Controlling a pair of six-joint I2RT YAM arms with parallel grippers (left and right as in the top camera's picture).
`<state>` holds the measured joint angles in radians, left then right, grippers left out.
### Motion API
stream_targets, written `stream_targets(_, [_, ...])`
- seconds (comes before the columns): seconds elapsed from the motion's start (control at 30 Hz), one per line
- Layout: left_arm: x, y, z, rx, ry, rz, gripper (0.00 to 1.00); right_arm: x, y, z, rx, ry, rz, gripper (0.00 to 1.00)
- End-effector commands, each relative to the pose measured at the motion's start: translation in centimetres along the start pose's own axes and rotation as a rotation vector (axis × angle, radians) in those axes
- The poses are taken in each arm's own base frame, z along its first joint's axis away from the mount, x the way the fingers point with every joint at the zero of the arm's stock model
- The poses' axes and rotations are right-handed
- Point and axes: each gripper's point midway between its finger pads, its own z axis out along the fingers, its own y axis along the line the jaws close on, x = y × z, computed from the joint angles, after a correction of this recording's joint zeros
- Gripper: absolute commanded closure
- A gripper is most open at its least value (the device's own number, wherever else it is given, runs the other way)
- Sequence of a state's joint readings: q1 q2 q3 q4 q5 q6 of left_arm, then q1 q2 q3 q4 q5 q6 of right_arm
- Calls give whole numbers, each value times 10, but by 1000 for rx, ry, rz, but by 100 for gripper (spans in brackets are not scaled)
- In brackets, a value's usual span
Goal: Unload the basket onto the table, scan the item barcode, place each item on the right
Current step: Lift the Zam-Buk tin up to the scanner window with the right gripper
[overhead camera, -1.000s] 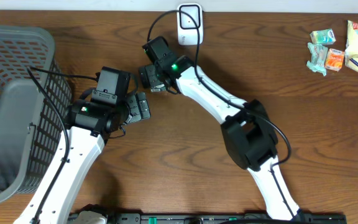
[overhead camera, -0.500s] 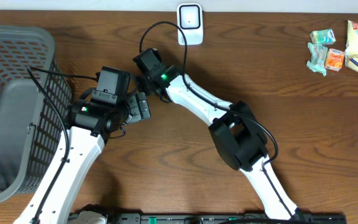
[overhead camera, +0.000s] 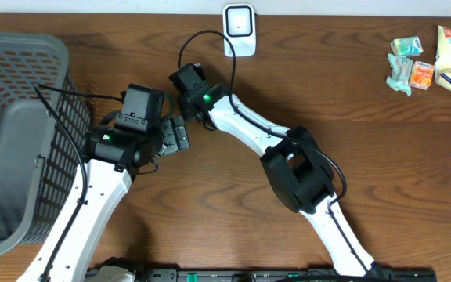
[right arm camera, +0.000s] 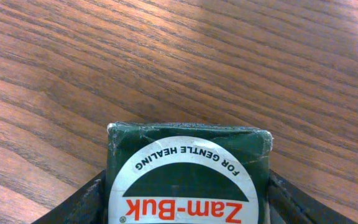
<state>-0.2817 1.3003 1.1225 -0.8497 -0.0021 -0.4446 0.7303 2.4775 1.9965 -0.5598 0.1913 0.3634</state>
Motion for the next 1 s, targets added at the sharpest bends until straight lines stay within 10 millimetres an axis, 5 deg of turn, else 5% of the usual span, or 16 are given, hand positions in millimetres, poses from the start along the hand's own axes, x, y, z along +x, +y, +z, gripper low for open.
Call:
stream_targets(0.0, [-4, -1, -4, 4, -12, -3, 2, 6, 1, 2, -26, 32, 6, 37])
stream_targets(0.33, [-4, -1, -4, 4, -12, -3, 2, -17, 4, -54, -224, 80, 102, 39])
stream_targets(0.67, [-4, -1, -4, 4, -12, -3, 2, -27, 3, -114, -690, 260, 297, 42])
stream_targets(0.97, [-4, -1, -4, 4, -12, -3, 2, -55, -53, -153, -996, 383, 617, 44])
